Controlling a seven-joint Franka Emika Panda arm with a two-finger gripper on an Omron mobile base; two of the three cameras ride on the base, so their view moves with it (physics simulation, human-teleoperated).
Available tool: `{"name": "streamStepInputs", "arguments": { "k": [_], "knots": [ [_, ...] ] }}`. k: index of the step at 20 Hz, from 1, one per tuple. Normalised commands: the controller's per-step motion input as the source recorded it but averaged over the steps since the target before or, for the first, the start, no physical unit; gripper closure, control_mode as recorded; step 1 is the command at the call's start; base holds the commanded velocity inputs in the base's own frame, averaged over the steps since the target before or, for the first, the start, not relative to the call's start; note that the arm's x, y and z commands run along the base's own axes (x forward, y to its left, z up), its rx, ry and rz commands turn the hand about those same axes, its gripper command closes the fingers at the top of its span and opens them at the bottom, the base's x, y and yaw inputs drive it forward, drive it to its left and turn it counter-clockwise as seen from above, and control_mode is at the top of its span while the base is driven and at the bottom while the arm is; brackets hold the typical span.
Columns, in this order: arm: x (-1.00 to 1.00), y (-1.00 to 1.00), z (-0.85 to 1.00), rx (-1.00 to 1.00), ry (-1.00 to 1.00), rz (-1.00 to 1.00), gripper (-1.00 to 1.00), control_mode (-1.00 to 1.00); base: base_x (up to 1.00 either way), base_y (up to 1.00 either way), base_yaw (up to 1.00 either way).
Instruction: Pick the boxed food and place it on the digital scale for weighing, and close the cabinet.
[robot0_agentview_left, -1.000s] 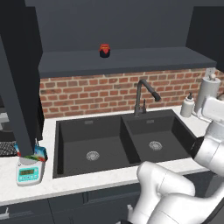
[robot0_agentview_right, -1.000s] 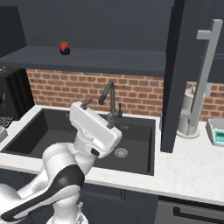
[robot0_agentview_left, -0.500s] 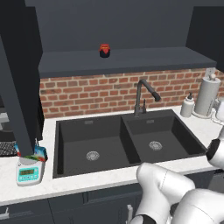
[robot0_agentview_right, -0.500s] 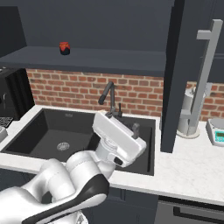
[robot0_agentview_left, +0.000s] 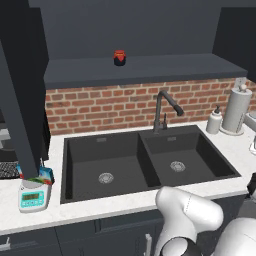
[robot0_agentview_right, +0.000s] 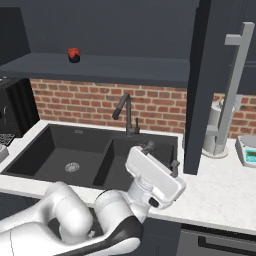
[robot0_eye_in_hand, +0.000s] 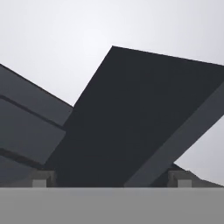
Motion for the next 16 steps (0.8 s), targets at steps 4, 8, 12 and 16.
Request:
{"name": "streamStepInputs", "arguments": {
  "k": [4,8,12,16],
  "knots": [
    [0.08,-0.55,-0.36,0.0,0.23,-0.06,-1.0,-1.0,0.0,0.0,0.0],
    [0.04,-0.52,-0.22,0.0,0.11,-0.08,-1.0,-1.0,0.0,0.0,0.0],
    [0.2,-0.38,-0.28,0.0,0.13,-0.08,-1.0,-1.0,0.0,0.0,0.0],
    [0.05,-0.63,-0.14,0.0,0.04,-0.09,-1.0,-1.0,0.0,0.0,0.0]
  ]
}}
